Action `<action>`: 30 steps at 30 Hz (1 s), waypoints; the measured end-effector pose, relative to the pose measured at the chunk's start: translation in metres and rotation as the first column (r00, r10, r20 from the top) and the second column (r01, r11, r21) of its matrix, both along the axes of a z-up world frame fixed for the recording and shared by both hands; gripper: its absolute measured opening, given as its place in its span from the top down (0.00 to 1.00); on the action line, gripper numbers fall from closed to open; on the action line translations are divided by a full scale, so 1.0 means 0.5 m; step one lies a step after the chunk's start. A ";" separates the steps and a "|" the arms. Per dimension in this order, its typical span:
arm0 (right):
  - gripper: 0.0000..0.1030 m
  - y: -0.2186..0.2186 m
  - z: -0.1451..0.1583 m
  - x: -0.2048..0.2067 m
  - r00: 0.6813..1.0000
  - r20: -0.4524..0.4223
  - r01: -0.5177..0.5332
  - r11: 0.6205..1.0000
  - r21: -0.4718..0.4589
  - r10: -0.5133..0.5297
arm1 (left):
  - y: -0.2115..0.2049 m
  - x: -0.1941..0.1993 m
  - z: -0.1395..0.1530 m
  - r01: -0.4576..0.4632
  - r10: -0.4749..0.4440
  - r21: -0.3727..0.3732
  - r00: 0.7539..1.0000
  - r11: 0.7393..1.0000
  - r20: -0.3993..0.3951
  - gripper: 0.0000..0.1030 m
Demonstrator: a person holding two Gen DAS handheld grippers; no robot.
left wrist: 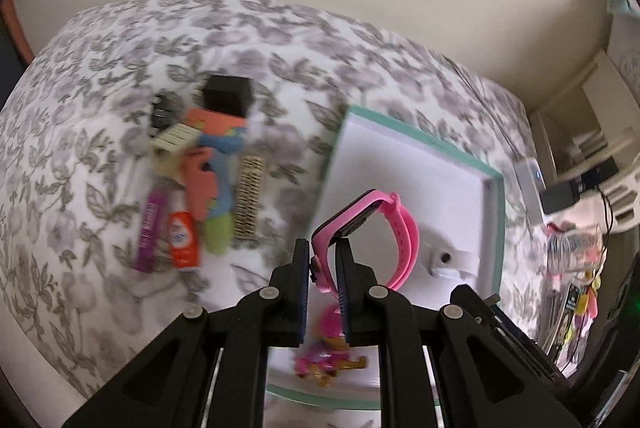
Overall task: Organize rigid objects
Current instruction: 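Carry plug and watch band into the tray and open both tools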
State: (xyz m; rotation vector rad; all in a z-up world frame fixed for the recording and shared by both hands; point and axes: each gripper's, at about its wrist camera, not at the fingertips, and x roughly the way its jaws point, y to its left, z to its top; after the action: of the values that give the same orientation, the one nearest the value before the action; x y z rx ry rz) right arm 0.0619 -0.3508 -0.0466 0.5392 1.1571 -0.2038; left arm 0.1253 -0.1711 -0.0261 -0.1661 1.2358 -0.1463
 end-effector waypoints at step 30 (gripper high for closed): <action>0.62 -0.007 -0.012 0.020 0.998 -0.048 -0.054 0.994 -0.090 0.050 | -0.055 0.001 -0.095 0.048 -0.046 0.046 0.998 0.998 -0.038 0.82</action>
State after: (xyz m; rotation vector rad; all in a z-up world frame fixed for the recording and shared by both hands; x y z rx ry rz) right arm 0.0721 -0.3542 -0.0527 0.4252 1.1990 -0.2242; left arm 0.1259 -0.1984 -0.0735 -0.0994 1.2798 -0.1556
